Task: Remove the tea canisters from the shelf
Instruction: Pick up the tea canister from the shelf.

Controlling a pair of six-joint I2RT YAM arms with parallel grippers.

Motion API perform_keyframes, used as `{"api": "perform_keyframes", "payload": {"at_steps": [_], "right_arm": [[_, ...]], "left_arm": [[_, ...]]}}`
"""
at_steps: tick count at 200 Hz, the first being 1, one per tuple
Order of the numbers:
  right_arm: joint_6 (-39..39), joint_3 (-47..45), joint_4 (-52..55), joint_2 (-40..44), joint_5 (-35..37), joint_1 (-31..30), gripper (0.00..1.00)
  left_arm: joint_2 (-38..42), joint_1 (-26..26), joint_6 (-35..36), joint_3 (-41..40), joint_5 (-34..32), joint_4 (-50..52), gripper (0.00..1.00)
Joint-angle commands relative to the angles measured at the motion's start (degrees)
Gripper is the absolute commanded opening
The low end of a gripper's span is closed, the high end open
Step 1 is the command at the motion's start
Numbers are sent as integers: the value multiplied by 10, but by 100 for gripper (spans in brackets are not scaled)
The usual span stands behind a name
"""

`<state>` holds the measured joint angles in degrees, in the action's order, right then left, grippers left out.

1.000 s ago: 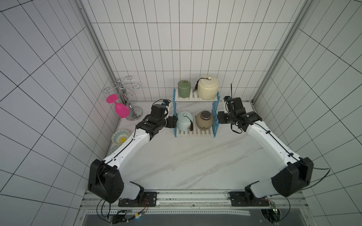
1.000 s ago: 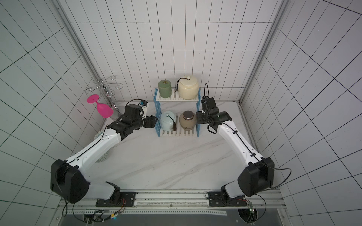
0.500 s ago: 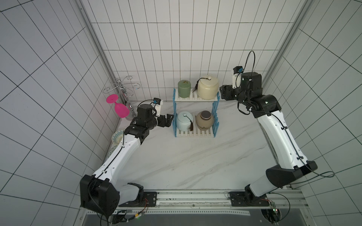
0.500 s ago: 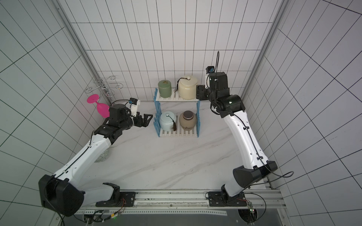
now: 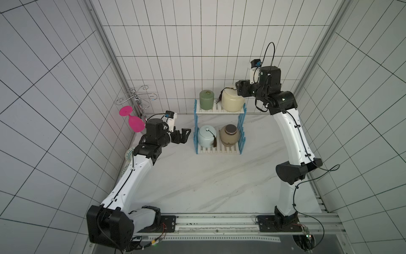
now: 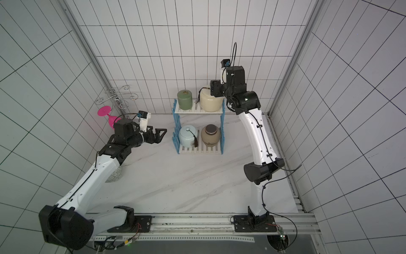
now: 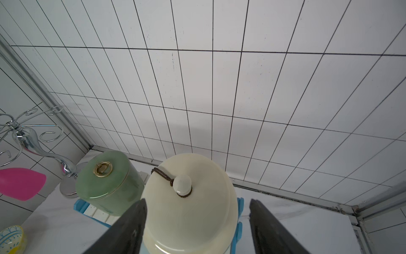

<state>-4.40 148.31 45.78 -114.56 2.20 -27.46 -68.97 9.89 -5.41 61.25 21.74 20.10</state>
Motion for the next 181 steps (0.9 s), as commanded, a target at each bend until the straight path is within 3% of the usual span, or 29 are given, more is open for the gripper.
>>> {"api": "perform_keyframes", "payload": {"at_steps": [1, 44, 102, 181], "right_arm": [[6, 24, -27, -22, -11, -2, 75], [4, 52, -53, -64, -18, -1, 70], [5, 45, -55, -80, -17, 0, 53], [16, 43, -41, -102, -28, 0, 41]], "left_arm": [[8, -5, -5, -3, 13, -16, 99], [5, -5, -8, -5, 14, -16, 99], [4, -5, -9, -9, 12, -19, 99], [8, -6, -7, -12, 13, -21, 99]]}}
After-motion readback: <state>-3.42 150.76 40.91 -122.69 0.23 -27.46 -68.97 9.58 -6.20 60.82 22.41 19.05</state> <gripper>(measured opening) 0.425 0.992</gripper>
